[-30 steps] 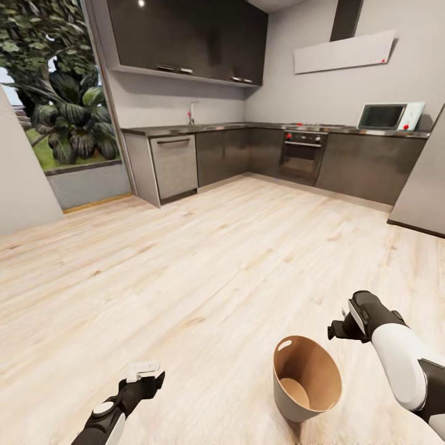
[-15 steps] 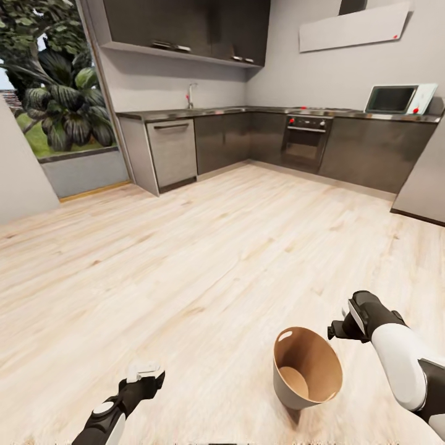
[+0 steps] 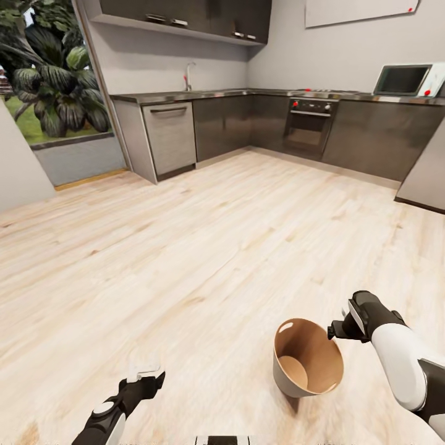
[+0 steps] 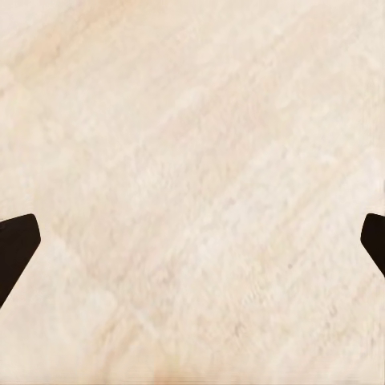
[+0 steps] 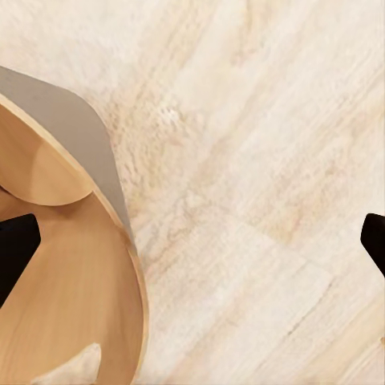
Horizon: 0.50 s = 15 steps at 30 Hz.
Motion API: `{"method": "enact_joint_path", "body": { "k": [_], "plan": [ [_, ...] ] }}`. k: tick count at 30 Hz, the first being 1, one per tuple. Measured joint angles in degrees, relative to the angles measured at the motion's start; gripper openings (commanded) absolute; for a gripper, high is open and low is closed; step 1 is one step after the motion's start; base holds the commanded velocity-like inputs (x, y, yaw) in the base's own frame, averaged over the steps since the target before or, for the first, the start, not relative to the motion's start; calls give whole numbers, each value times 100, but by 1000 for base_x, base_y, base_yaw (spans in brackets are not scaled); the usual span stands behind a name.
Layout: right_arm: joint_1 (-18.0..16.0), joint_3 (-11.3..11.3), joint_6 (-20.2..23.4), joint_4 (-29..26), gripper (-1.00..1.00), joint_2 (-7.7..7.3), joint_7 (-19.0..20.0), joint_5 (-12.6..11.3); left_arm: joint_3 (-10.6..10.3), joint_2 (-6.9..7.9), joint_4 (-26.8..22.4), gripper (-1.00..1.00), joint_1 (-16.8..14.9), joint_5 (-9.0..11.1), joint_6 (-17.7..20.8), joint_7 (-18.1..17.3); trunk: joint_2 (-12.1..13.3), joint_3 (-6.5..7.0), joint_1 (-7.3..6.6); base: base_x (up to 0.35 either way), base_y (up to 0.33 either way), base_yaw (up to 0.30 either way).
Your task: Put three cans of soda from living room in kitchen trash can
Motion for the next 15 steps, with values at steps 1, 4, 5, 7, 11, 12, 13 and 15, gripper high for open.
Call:
{"method": "enact_joint_path", "body": {
  "k": [1, 4, 5, 7, 11, 12, 13, 15],
  "plan": [
    [0, 0, 0, 0, 100, 0, 0, 0, 0, 0, 0, 100, 0, 0, 0, -1, -1, -22, 3, 0, 0, 0],
    [0, 0, -1, 0, 100, 0, 0, 0, 0, 0, 0, 100, 0, 0, 0, -3, -5, -89, 10, 0, 0, 0],
    [0, 0, -1, 0, 100, 0, 0, 0, 0, 1, 0, 100, -1, 2, 0, -4, -7, -111, 13, 0, 0, 0],
    [0, 0, 0, 0, 100, 0, -1, 0, 0, 2, -3, 100, 1, 9, -3, 7, -8, -134, 15, 0, 0, 0],
    [0, 0, 1, 6, 100, 15, 0, -2, 0, -2, -8, 100, 1, 16, -8, 29, -8, -134, 15, 0, 0, 0],
    [0, -2, 1, 7, 100, 23, 0, -1, 0, -1, -8, 100, 0, 16, -8, 31, -8, -134, 15, 0, 0, 0],
    [0, -1, 1, 6, 100, 35, 0, 0, 0, -2, -8, 100, 2, 17, -8, 34, -8, -134, 15, 0, 0, 0],
    [0, -2, 1, 4, 100, 46, 0, 4, 0, 0, -8, 100, 3, 17, -8, 35, -8, -134, 15, 0, 0, 0]
  ]
}}
